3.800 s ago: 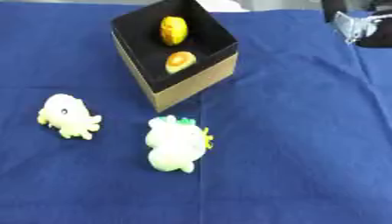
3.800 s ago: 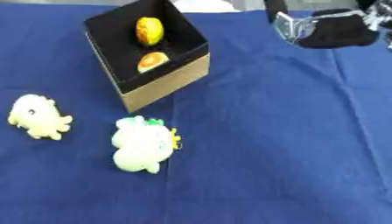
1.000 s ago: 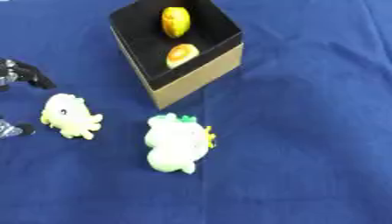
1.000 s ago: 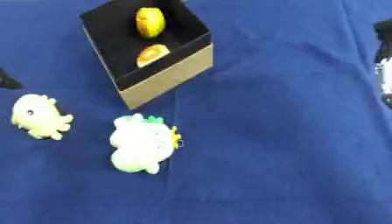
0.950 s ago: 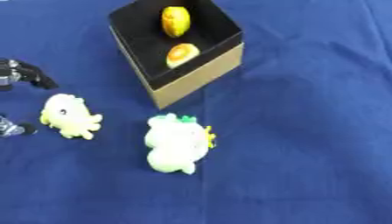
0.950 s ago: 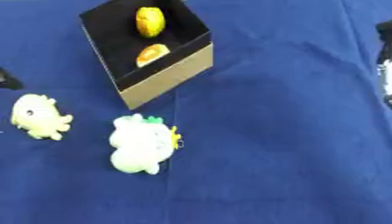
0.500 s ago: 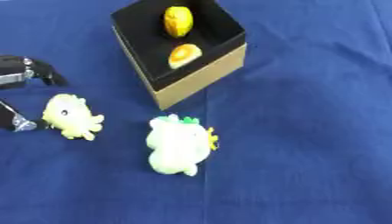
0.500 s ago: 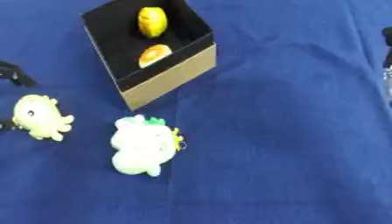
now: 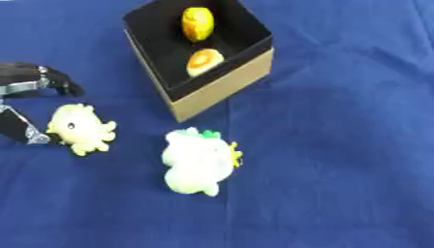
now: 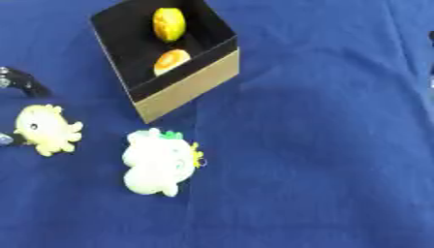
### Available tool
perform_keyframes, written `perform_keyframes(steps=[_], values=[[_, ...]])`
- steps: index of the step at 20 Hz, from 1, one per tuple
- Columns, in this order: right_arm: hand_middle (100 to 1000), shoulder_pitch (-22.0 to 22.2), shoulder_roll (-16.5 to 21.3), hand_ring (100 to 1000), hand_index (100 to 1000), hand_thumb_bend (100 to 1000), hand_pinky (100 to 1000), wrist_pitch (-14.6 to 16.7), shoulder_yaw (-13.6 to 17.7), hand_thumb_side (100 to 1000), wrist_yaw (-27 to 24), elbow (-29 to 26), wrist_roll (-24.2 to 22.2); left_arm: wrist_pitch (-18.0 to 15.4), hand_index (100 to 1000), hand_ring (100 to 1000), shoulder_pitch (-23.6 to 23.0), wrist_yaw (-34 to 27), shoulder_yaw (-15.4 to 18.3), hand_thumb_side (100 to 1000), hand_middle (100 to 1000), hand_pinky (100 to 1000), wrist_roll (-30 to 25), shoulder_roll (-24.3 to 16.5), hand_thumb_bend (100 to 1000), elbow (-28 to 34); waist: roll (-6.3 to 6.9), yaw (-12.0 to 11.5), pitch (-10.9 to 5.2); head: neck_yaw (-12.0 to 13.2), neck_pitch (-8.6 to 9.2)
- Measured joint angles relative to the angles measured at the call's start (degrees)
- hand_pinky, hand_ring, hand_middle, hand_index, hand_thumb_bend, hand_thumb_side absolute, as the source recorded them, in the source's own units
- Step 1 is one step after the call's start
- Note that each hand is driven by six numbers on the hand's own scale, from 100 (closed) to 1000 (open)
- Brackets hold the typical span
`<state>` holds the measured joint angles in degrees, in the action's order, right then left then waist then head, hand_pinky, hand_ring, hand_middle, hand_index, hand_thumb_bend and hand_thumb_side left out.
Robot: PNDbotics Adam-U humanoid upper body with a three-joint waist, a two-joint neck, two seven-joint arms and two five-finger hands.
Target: Pick up objects on the table and place them in the box.
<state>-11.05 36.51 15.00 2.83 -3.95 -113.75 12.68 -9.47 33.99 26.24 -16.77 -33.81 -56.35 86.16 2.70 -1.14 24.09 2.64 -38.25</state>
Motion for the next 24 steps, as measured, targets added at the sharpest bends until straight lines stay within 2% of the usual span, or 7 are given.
perform_keyframes(steps=[6, 10, 11, 12, 15, 16, 24], values=[[621, -0.13, -0.34, 759, 691, 100, 769, -0.42, 0.02, 343, -0.19, 0.00, 0.43, -0.78, 869, 786, 0.31, 0.44, -0.65, 137, 748, 855, -1.64, 0.91, 494, -1.40, 0.19, 0.06, 0.34, 0.17, 0.01], [620, -0.60, -0.46, 758, 689, 100, 767, -1.02, 0.05, 345, -0.35, 0.00, 0.90, -1.30, 829, 759, -0.44, 0.24, -0.77, 121, 712, 839, -1.86, 0.91, 330, -0.33, 0.18, -0.05, 0.35, -0.52, 0.02], [620, -0.61, -0.49, 758, 689, 100, 767, -1.16, 0.11, 345, -0.39, 0.00, 0.97, -1.35, 827, 757, -0.78, -0.01, -0.77, 120, 710, 838, -1.64, 0.91, 320, 0.25, 0.18, -0.06, 0.35, -0.68, 0.02], [620, -0.61, -0.51, 758, 689, 100, 766, -1.30, 0.19, 345, -0.46, 0.00, 1.07, -1.33, 791, 733, -1.10, -0.26, -0.76, 116, 674, 819, -1.35, 0.90, 216, 0.90, 0.18, -0.07, 0.35, -0.76, 0.02], [620, -0.61, -0.53, 758, 689, 100, 766, -1.58, 0.37, 345, -0.73, 0.00, 1.26, -1.02, 741, 707, -1.95, -1.46, -0.51, 100, 638, 803, -0.07, 0.84, 140, 2.82, 0.16, -0.25, 0.34, -0.83, 0.02], [620, -0.61, -0.53, 758, 689, 100, 766, -1.62, 0.38, 344, -0.75, 0.00, 1.30, -0.88, 697, 690, -2.23, -1.87, -0.28, 100, 618, 795, 0.43, 0.82, 100, 3.43, 0.15, -0.26, 0.31, -0.83, 0.02], [620, -0.70, -0.54, 758, 689, 100, 766, -1.69, 0.72, 338, -0.83, 0.00, 1.28, 0.07, 701, 680, -2.54, -4.28, 1.80, 100, 612, 799, 2.61, 0.31, 100, 8.80, 0.07, 0.01, -0.51, -1.04, 0.02]])
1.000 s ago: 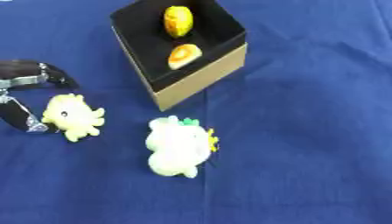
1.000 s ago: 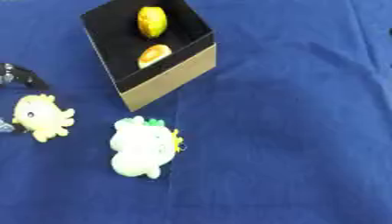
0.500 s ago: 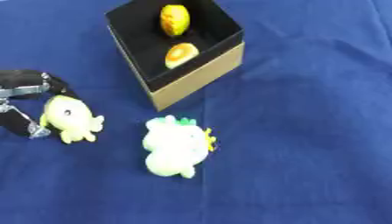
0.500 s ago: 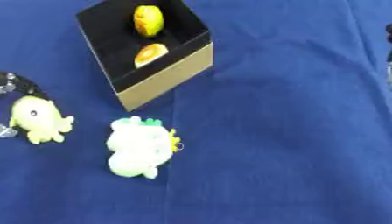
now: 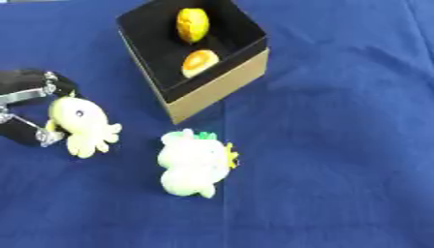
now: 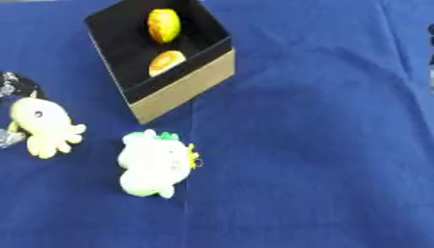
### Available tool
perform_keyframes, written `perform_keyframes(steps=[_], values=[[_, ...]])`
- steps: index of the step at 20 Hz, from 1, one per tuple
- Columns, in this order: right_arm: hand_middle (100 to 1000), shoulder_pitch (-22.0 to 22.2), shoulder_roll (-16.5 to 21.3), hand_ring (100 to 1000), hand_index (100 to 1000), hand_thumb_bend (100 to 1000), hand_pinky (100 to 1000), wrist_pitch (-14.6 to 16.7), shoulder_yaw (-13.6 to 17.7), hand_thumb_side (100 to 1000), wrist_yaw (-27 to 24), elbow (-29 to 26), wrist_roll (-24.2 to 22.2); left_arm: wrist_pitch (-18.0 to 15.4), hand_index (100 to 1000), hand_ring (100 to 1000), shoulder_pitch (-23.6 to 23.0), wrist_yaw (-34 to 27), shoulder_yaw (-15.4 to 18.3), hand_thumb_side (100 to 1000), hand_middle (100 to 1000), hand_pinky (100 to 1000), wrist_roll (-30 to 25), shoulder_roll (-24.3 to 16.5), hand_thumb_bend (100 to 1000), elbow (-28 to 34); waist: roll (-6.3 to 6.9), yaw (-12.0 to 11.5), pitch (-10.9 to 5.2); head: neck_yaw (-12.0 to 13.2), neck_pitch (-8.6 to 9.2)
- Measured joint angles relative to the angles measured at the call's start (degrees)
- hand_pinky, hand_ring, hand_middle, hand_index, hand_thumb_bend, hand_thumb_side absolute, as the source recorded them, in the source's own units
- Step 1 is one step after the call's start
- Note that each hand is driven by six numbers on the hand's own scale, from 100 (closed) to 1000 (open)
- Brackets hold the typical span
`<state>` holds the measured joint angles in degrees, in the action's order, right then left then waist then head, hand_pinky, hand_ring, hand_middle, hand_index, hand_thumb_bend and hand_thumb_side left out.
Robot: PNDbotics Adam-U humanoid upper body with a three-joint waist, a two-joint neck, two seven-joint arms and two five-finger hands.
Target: Pick up objects on the table and place them in the box.
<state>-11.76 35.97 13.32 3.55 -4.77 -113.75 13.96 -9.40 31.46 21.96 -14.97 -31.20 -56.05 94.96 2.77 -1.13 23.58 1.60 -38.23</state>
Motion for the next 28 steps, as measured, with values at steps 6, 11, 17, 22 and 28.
perform_keyframes(steps=[6, 11, 17, 22, 28], values=[[620, 0.05, 0.00, 758, 688, 100, 766, -0.01, 0.02, 334, -0.03, 0.00, 0.01, 2.29, 702, 677, 6.13, -2.42, 2.18, 100, 607, 803, -0.33, -0.01, 100, 3.90, 0.74, 0.42, -0.55, -0.12, -0.02], [621, 0.03, 0.01, 758, 689, 100, 765, -0.04, 0.02, 334, -0.22, 0.00, -0.02, 3.30, 709, 677, 12.51, -3.24, 2.86, 100, 612, 805, -1.42, 0.30, 100, 3.53, 1.39, 0.82, -0.61, -0.21, -0.02], [623, -0.65, 0.09, 760, 687, 100, 767, -0.02, -0.05, 332, -0.44, 0.00, -0.21, 3.95, 720, 673, 19.33, -2.60, 2.87, 100, 616, 802, -1.65, 3.96, 100, -1.48, 1.82, 2.06, -0.62, 0.32, 0.01], [624, -1.75, 0.20, 761, 688, 100, 767, 0.23, -0.46, 332, -0.44, 0.00, -0.99, 4.27, 724, 668, 23.67, -0.91, 2.86, 102, 611, 798, 1.38, 8.66, 100, -7.79, 1.83, 3.12, -0.60, 1.61, 0.15], [624, -2.97, 0.22, 761, 688, 100, 767, 0.57, -1.11, 331, -0.65, 0.00, -1.90, 3.49, 763, 691, 26.71, 3.17, 2.17, 159, 637, 806, 4.46, 13.65, 200, -15.26, 1.74, 4.46, -0.48, 3.07, 0.49]])
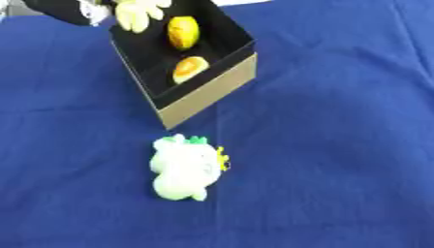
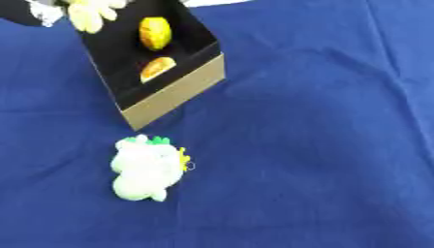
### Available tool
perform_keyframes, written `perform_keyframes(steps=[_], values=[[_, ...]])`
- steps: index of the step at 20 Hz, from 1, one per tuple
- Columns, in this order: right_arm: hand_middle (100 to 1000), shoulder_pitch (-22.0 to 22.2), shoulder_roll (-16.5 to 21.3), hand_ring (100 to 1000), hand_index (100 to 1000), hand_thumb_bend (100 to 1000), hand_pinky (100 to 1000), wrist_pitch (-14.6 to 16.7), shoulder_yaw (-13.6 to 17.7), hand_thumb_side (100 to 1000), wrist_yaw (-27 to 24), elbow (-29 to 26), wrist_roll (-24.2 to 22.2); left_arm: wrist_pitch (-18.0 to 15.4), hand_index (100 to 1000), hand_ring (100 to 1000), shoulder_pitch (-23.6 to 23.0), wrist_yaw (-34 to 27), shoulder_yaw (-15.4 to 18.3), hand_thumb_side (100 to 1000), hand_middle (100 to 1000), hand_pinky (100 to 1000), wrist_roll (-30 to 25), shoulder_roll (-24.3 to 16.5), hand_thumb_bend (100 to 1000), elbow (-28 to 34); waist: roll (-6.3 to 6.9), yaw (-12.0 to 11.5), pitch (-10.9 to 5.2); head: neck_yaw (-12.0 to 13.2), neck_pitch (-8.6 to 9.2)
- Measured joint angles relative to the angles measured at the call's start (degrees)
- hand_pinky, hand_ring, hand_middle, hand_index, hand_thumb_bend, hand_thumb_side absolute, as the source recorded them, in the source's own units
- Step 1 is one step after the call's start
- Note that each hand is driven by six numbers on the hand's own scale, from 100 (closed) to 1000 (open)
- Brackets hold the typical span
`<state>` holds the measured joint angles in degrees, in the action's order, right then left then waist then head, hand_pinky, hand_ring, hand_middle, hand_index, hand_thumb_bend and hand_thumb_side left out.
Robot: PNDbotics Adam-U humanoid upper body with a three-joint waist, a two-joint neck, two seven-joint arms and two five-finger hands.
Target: Pick up objects on the table and place them in the box.
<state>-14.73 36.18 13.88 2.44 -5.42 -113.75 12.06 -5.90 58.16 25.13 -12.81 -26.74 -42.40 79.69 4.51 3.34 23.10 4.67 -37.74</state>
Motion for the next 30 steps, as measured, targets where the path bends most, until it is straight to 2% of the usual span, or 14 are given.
perform_keyframes(steps=[3, 4, 6, 8, 9, 11, 15, 18, 19, 20, 21, 24, 28, 30], values=[[624, -0.44, 0.00, 760, 688, 100, 767, 0.05, -0.05, 331, -0.49, 0.00, -0.42, -0.71, 806, 717, 0.55, 3.32, -0.47, 188, 677, 816, 0.75, 1.75, 272, -3.26, -0.01, 0.47, 0.08, 0.46, 0.04], [624, -0.48, -0.01, 761, 688, 100, 767, 0.07, -0.13, 331, -0.63, 0.00, -0.53, -1.01, 806, 717, 0.67, 4.28, -0.66, 188, 677, 816, 0.98, 2.17, 272, -4.14, -0.03, 0.58, 0.08, 0.57, 0.05], [624, -0.75, -0.01, 761, 689, 100, 767, 0.03, -0.31, 329, -0.85, 0.00, -0.66, -1.73, 872, 763, 0.87, 5.90, -0.95, 260, 752, 836, 1.21, 2.91, 391, -5.55, -0.03, 0.63, 0.08, 0.70, 0.06], [624, -0.93, -0.03, 761, 689, 100, 767, 0.00, -0.34, 327, -1.03, 0.00, -0.80, -2.56, 894, 779, 0.87, 7.02, -1.34, 319, 775, 844, 1.06, 3.41, 462, -6.45, -0.06, 0.64, 0.08, 0.72, 0.07], [625, -1.01, -0.04, 761, 690, 100, 767, 0.04, -0.35, 326, -1.14, 0.00, -0.87, -2.97, 904, 785, 0.87, 7.55, -1.51, 378, 784, 848, 0.88, 3.60, 524, -6.70, -0.06, 0.64, 0.07, 0.72, 0.07], [625, -1.39, -0.04, 761, 690, 100, 767, 0.16, -0.35, 325, -1.35, 0.00, -0.99, -3.72, 913, 792, 0.86, 8.56, -1.80, 412, 793, 851, 0.47, 3.64, 555, -6.99, -0.08, 0.62, 0.06, 0.72, 0.07], [625, -1.41, -0.04, 761, 690, 100, 768, 0.29, -0.35, 324, -1.66, 0.00, -1.13, -4.18, 906, 787, 0.71, 9.68, -1.81, 373, 782, 850, 0.08, 3.64, 508, -7.27, -0.38, 0.43, -0.17, 0.67, 0.05], [625, -1.41, -0.09, 761, 690, 100, 768, 0.30, -0.35, 322, -1.84, 0.00, -1.14, -4.31, 900, 779, 0.27, 9.60, -1.81, 378, 769, 845, -0.10, 3.64, 466, -7.22, -0.43, 0.21, -0.56, 0.53, -0.01], [626, -1.40, -0.11, 761, 690, 100, 768, 0.30, -0.35, 321, -1.87, 0.00, -1.14, -4.31, 877, 758, 0.22, 9.42, -1.81, 348, 738, 833, -0.11, 3.64, 378, -7.05, -0.49, 0.19, -0.78, 0.51, -0.03], [626, -1.38, -0.12, 761, 691, 100, 768, 0.30, -0.33, 320, -1.89, 0.00, -1.14, -4.16, 868, 748, 0.08, 9.09, -1.78, 340, 725, 829, 0.07, 3.64, 355, -6.54, -0.61, 0.08, -0.96, 0.46, -0.05], [626, -1.33, -0.12, 761, 691, 100, 768, 0.30, -0.32, 319, -1.90, 0.00, -1.14, -3.85, 848, 728, -0.27, 8.52, -1.78, 341, 696, 820, 0.48, 3.63, 317, -5.72, -0.77, -0.18, -1.12, 0.37, -0.07], [626, -0.81, -0.12, 762, 691, 100, 769, 0.31, -0.25, 318, -1.90, 0.00, -1.06, -2.59, 829, 701, -2.77, 4.26, -1.91, 351, 665, 810, 2.19, 2.78, 294, -0.02, -1.18, -1.33, -1.57, -0.25, -0.58], [631, -0.30, -0.12, 762, 692, 100, 769, 0.31, 0.05, 317, -1.89, 0.00, -0.77, 0.59, 841, 706, -8.84, -3.79, -3.79, 397, 679, 811, 2.51, -1.01, 315, 14.71, -1.36, -2.75, -2.05, -1.85, -1.21], [635, -0.27, -0.13, 762, 692, 100, 769, 0.33, 0.07, 317, -1.88, 0.00, -0.67, 2.80, 861, 727, -11.81, -6.67, -5.09, 428, 724, 819, 1.36, -2.97, 341, 22.85, -1.67, -3.34, -2.46, -2.63, -1.62]])
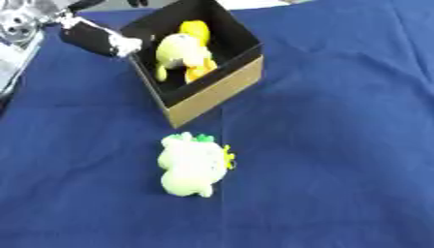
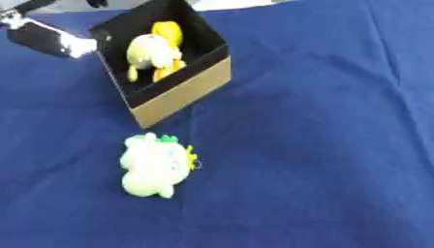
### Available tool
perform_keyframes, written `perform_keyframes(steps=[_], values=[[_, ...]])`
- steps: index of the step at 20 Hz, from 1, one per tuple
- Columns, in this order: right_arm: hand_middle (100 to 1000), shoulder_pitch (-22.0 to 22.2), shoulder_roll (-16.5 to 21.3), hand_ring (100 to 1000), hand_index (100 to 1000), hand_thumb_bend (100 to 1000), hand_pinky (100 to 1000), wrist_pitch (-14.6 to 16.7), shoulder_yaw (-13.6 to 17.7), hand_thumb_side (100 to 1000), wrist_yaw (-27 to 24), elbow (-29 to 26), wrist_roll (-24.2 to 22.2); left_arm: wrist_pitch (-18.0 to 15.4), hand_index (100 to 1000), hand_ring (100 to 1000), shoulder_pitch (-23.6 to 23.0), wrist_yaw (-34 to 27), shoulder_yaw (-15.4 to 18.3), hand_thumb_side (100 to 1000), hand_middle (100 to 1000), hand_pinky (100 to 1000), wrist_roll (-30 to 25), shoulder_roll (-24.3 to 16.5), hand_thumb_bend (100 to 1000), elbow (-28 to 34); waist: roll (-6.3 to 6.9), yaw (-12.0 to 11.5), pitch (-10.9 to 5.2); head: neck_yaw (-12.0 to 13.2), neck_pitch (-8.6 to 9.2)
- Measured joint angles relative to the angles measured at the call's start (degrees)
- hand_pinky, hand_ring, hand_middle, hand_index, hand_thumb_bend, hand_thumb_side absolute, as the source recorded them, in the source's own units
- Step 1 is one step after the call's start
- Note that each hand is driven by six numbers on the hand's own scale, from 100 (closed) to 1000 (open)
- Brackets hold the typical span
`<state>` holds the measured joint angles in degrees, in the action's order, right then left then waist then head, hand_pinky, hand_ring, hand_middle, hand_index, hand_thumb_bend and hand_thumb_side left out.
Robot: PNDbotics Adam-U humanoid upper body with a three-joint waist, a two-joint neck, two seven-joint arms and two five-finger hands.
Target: Pick up objects on the table and place them in the box.
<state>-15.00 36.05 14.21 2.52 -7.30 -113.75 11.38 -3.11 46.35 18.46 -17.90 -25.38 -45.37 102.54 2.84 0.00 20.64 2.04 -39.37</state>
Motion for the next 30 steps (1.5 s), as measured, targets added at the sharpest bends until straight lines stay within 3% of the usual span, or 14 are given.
perform_keyframes(steps=[2, 5, 16, 30], values=[[636, 0.17, -0.01, 762, 692, 100, 770, -0.04, 0.01, 317, 0.00, 0.00, 0.07, 1.76, 877, 739, -2.24, -1.77, -1.34, 438, 747, 825, -1.31, -1.72, 359, 6.23, -0.28, -0.69, -0.44, -0.78, -0.41], [638, 0.43, -0.02, 761, 692, 100, 769, -0.09, 0.08, 316, 0.00, 0.00, 0.12, 2.20, 878, 739, -4.44, -2.54, -3.28, 446, 739, 825, -1.96, -3.32, 377, 10.05, -0.52, -1.52, -0.79, -1.66, -0.93], [633, 0.46, -0.28, 764, 686, 100, 761, -0.82, 0.45, 310, 0.00, 0.00, 0.88, -0.80, 884, 738, -9.20, 0.05, -8.37, 477, 733, 825, -3.51, -4.50, 389, 11.19, -0.94, -3.38, -2.09, -3.28, -2.48], [630, 0.45, -1.09, 762, 682, 107, 758, -1.49, 0.49, 314, 0.00, 0.00, 1.51, 6.01, 905, 775, -8.51, 5.80, -11.71, 474, 783, 841, -13.00, 3.21, 424, 11.16, -0.52, -3.17, -2.33, -3.63, -2.95]])
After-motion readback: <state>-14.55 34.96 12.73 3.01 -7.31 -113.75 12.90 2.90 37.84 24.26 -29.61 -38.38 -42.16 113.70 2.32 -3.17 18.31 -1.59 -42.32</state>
